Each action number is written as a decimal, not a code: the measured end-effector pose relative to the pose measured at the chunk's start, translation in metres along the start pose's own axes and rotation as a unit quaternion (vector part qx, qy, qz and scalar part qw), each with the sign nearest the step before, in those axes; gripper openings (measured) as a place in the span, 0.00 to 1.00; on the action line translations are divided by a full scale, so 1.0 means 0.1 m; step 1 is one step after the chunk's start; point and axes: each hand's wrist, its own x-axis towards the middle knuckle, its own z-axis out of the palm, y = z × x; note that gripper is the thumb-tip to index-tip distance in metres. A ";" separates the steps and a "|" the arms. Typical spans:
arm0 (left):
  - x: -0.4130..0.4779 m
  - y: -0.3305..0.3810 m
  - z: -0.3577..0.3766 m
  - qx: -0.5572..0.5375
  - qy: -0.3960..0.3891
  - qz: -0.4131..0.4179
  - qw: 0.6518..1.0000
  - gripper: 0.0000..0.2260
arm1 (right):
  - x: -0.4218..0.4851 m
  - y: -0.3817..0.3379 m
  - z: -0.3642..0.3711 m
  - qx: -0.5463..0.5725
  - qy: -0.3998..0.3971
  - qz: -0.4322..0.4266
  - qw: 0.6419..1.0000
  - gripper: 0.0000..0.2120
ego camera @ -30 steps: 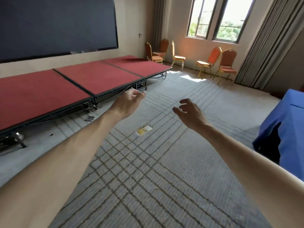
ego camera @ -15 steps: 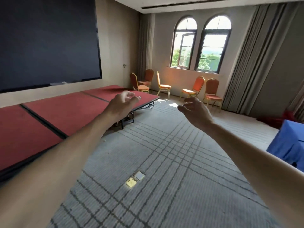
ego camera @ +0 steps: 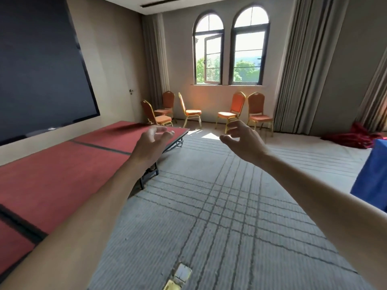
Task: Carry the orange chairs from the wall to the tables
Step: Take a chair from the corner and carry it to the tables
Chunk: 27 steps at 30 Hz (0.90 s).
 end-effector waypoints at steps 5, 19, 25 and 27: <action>1.49 -0.38 0.11 0.007 -0.001 0.002 1.000 0.17 | 1.46 0.29 0.54 0.049 0.012 0.030 0.998 0.23; 5.31 -2.05 -0.23 -0.041 0.002 0.036 0.999 0.25 | 5.07 0.61 2.92 0.192 0.000 0.043 0.980 0.11; 7.13 -2.92 -0.31 -0.048 -0.005 0.016 0.999 0.24 | 6.61 1.02 3.94 0.177 0.015 0.074 0.981 0.18; 7.72 -3.10 -0.26 -0.057 -0.017 0.015 0.998 0.23 | 7.07 1.16 4.12 0.173 0.026 0.082 0.981 0.21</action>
